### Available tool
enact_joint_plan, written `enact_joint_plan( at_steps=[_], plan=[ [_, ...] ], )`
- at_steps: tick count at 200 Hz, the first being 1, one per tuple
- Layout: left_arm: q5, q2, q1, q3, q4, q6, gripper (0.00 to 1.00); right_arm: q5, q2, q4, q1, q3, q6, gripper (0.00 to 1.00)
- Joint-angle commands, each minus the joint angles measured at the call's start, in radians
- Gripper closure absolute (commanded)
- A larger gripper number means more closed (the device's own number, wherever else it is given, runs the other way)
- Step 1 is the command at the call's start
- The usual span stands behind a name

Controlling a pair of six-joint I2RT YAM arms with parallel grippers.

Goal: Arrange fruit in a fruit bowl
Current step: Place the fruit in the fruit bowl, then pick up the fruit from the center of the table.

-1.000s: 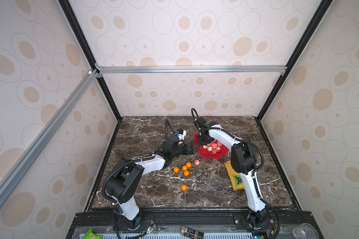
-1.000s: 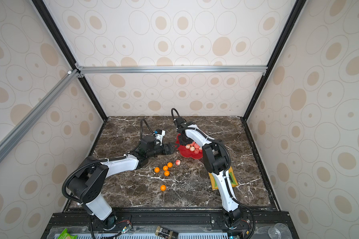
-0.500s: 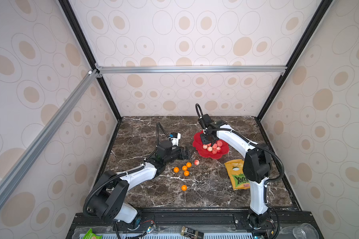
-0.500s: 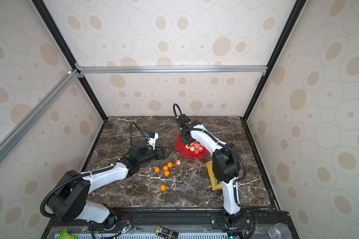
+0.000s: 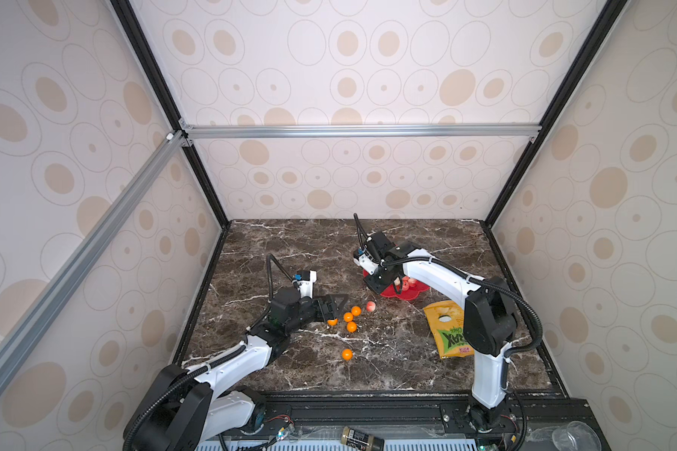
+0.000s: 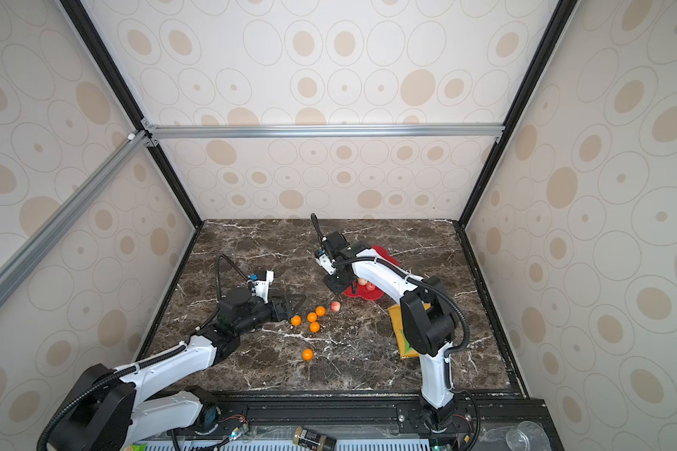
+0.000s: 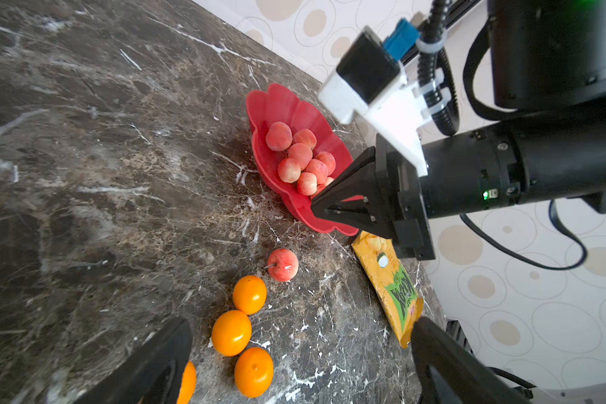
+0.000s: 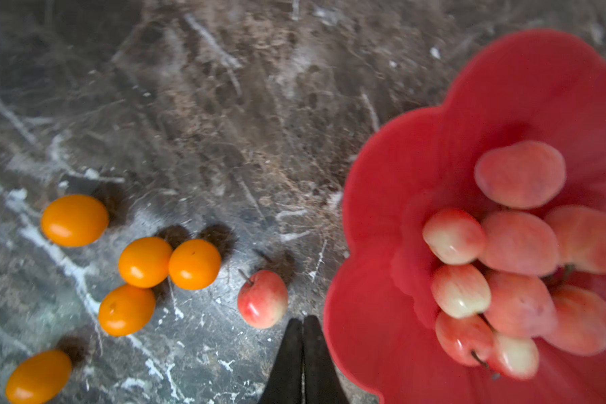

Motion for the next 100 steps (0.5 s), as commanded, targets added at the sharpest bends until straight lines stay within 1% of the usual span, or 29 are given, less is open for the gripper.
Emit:
enact_joint_plan(
  at_steps=[1,15,16,46,100],
  plan=[
    [0.046,-0.038,0.027,-0.022,0.051,-0.044,0.01,-0.128,-0.015,-0.016,0.028,0.002,-0.182,0.92],
    [0.051,-0.049,0.037,-0.041,0.069,-0.059,0.01,-0.12,0.01,-0.049,0.048,0.022,-0.235,0.91],
    [0.065,-0.05,0.038,-0.041,0.071,-0.06,0.01,-0.118,0.011,-0.053,0.049,0.024,-0.238,0.91],
    [0.095,-0.064,0.049,-0.074,0.099,-0.087,0.01,-0.103,0.075,-0.134,0.074,0.087,-0.302,0.89],
    [0.115,-0.075,0.079,-0.09,0.1,-0.092,0.01,-0.017,0.144,-0.198,0.107,0.137,-0.343,0.86]
  ],
)
